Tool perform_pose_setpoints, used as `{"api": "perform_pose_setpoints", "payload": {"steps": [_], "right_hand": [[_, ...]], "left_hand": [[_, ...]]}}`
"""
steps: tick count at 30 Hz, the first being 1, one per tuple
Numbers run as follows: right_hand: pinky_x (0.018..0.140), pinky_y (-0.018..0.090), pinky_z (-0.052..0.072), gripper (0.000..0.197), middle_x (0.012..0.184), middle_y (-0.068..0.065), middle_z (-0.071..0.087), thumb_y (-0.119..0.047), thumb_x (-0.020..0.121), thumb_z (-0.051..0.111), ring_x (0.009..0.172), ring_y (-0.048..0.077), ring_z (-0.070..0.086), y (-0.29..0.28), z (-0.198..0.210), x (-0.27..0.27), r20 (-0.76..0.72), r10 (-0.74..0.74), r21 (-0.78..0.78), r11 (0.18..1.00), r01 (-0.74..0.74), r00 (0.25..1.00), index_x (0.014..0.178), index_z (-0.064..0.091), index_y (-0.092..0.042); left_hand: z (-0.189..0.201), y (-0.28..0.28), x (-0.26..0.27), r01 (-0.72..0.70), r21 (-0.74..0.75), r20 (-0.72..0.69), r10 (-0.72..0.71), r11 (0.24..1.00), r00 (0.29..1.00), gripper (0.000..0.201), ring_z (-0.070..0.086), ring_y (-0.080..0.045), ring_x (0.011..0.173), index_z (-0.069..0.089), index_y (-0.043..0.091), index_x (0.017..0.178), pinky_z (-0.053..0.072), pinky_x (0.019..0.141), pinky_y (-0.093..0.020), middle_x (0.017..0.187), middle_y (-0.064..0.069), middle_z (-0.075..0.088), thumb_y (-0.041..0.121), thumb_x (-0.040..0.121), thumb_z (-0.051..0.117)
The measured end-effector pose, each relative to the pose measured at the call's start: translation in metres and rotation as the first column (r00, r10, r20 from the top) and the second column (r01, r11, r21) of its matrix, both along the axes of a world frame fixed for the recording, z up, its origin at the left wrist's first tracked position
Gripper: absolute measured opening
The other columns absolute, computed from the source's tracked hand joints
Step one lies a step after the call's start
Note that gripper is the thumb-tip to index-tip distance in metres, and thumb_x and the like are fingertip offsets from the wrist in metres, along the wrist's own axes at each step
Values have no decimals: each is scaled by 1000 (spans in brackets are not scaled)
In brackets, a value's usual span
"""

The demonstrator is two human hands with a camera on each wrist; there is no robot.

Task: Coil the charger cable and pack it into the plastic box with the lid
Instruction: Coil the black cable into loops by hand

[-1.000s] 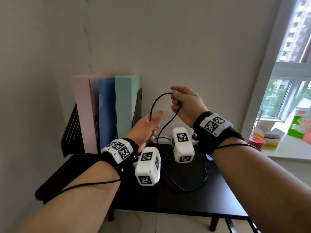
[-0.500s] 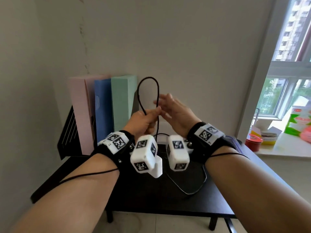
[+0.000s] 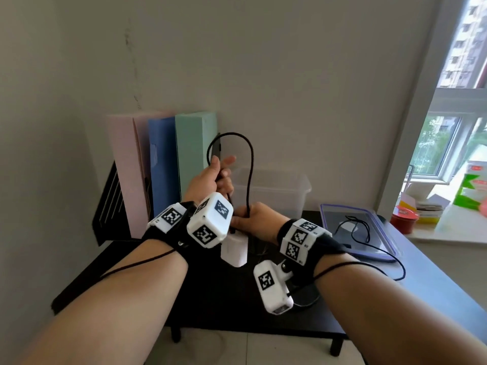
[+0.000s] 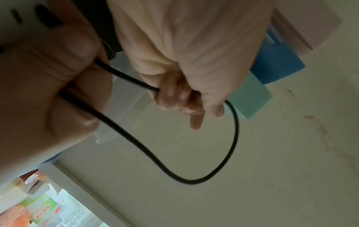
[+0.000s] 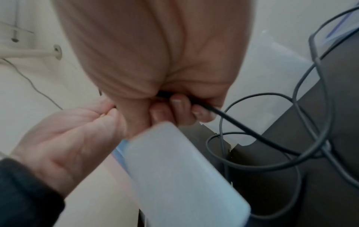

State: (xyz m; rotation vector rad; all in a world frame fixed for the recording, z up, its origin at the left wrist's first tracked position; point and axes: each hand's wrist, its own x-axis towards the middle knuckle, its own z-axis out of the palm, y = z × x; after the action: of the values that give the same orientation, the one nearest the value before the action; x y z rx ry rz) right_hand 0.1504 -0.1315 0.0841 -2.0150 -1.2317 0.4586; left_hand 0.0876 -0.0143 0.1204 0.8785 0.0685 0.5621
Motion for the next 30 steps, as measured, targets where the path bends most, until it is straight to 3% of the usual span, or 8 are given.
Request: {"api": "perform_pose_setpoints", "payload": {"steps": [4,11,17,19,21,25,28,30], "right_hand": [[64,21,43,41,59,-9,58,-33,90,59,57,6,51,3,1,3,-111,-66,121,990,79,992,51,62,-24],[93,40,49,27,92,8,66,-33,91,56,87,18,61,4,0,5,-216,-29,175,982,68,976,98,66,-9],[53,25,43,12,66,4,50,-12,95,48,46,10,51,-6,-8,9,-323,-101,296,934,201,941,84,49,-13],[58,26,42,23,67,2,54,-18,98,41,56,15,52,-11,-8,14,-191,-184,232,946,227,964,85,59,-11],[78,32,45,35,92,12,66,-24,100,34,87,27,60,-12,-5,12,87,-219,63,975,214,972,98,63,-4],[87,34,42,35,119,16,63,-28,99,33,111,33,57,-6,3,1,455,-105,-183,961,208,884,108,59,-6],[79,33,41,30,117,14,64,-23,96,38,109,32,59,-6,13,-2,593,-2,-239,955,179,805,110,59,-7],[82,35,46,26,116,14,64,-18,94,42,106,31,61,-7,20,-5,629,45,-251,957,148,776,109,60,-7]], "left_hand": [[-20,1,4,-50,75,-99,57,996,994,36,58,-6,47,62,11,89,45,56,-21,58,2,59,33,96,34],[-22,-11,1,-13,149,-54,21,989,998,38,40,-6,36,44,13,70,37,61,-25,35,5,37,33,98,28],[-20,1,-1,-104,145,-29,109,984,994,38,31,-3,34,49,16,72,39,54,-19,38,9,39,39,96,31],[-19,3,-3,-67,79,14,66,995,998,36,31,-3,34,52,16,74,36,43,-16,44,10,47,40,95,34],[-17,-2,-4,-30,65,18,28,997,999,36,35,-2,33,53,16,73,33,38,-13,51,8,59,38,95,36],[-16,-14,-1,-3,333,-65,26,943,998,34,41,-5,41,55,14,74,28,38,-15,71,4,73,31,96,35],[-23,-16,2,-58,587,-131,165,808,977,33,55,-7,56,57,18,72,39,51,-20,81,4,74,31,95,38],[-28,-15,3,-76,667,-136,221,741,966,34,65,-15,77,58,19,72,51,74,-32,87,-4,73,32,95,38]]}}
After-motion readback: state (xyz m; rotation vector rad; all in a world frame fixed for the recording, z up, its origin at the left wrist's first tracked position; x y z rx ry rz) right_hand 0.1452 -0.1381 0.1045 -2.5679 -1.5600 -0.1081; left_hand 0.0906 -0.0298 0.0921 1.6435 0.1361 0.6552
